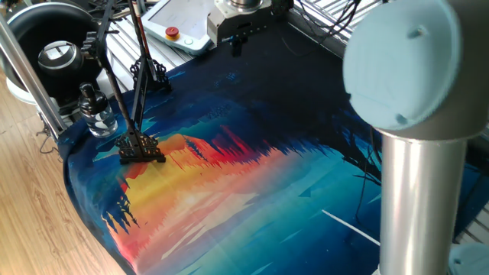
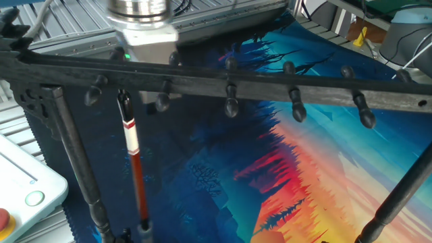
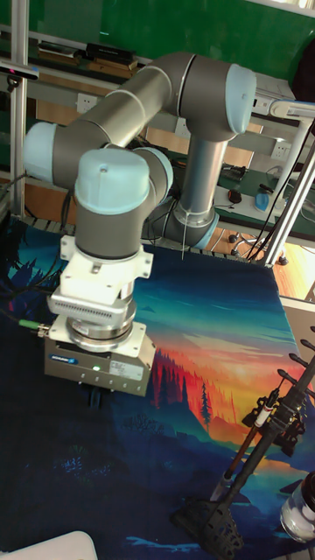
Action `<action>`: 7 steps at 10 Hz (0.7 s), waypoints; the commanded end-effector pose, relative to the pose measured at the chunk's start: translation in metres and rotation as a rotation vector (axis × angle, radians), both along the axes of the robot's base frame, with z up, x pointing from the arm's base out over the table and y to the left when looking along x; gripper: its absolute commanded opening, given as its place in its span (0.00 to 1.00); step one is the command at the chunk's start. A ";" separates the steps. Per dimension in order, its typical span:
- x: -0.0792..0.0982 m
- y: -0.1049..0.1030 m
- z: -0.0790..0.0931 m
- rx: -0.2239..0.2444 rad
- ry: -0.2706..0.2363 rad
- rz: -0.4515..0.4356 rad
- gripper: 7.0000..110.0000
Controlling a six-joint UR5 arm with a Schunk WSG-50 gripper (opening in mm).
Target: Place the brush on the pen rack
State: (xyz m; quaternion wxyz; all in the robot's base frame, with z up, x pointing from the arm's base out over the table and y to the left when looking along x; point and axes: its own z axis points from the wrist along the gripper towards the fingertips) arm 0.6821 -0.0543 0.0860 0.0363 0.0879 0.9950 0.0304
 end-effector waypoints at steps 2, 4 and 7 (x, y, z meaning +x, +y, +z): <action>-0.021 0.016 -0.014 0.030 -0.025 -0.002 0.00; -0.018 0.014 -0.017 0.021 -0.020 -0.023 0.00; -0.008 0.007 -0.031 0.033 -0.036 0.008 0.00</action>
